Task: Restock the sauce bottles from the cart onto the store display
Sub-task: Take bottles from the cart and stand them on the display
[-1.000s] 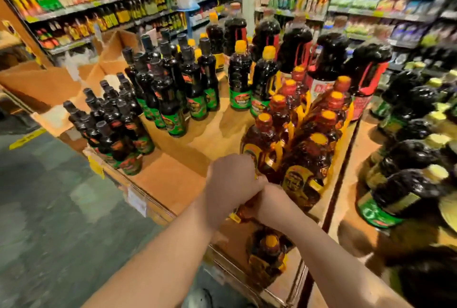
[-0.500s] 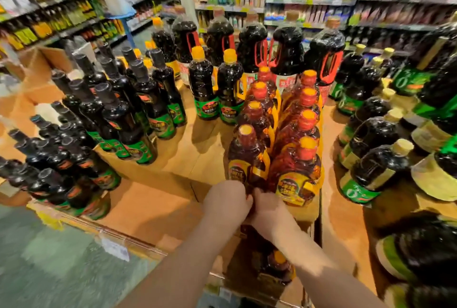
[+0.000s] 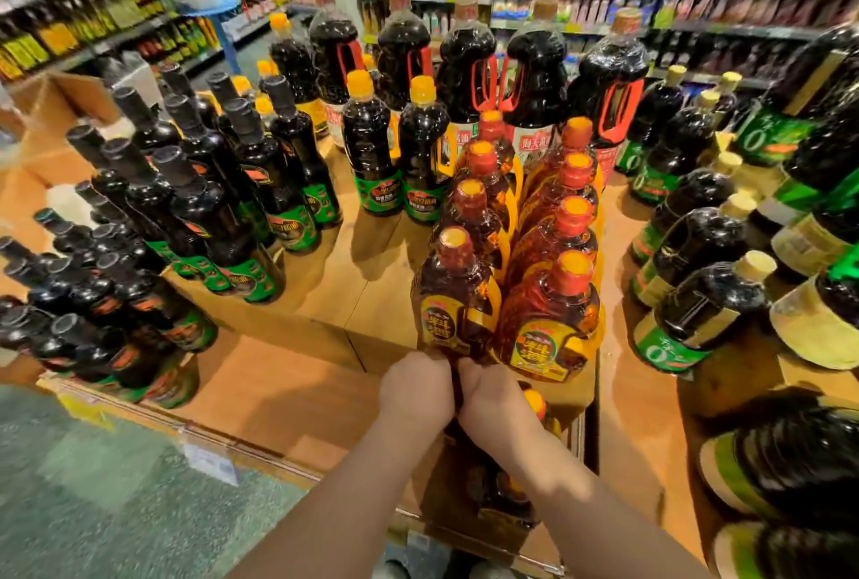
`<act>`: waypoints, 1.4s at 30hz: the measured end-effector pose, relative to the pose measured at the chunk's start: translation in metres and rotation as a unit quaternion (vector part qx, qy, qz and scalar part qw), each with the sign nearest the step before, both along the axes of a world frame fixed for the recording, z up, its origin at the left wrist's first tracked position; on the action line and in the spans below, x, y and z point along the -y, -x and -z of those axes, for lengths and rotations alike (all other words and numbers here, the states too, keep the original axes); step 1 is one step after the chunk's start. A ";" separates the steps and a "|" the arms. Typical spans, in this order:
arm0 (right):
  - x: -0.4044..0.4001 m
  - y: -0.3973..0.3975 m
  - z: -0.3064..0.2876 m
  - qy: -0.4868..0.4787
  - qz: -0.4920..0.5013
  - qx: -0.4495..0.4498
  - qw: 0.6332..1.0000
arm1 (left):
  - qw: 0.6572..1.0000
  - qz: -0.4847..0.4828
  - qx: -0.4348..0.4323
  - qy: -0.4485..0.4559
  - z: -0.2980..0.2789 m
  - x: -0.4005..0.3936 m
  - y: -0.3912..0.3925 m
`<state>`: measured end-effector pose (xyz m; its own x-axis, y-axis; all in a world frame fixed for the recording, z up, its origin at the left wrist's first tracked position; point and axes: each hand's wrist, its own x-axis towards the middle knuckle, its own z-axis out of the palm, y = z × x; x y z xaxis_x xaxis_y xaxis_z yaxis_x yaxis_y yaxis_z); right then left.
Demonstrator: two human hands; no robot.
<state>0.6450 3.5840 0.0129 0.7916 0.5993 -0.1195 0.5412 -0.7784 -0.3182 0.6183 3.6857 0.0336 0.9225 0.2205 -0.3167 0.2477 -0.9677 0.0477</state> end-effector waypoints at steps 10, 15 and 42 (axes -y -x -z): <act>0.008 0.012 -0.031 -0.009 -0.006 0.014 1.000 | 0.993 -0.105 0.011 0.050 -0.018 -0.002 0.017; 0.003 0.031 -0.046 -0.039 -0.121 -0.001 0.992 | 0.977 -0.200 0.002 0.068 -0.037 -0.003 0.047; -0.032 0.483 -0.002 0.003 -0.755 -0.083 0.650 | 0.589 -0.805 0.072 0.015 -0.009 0.120 0.583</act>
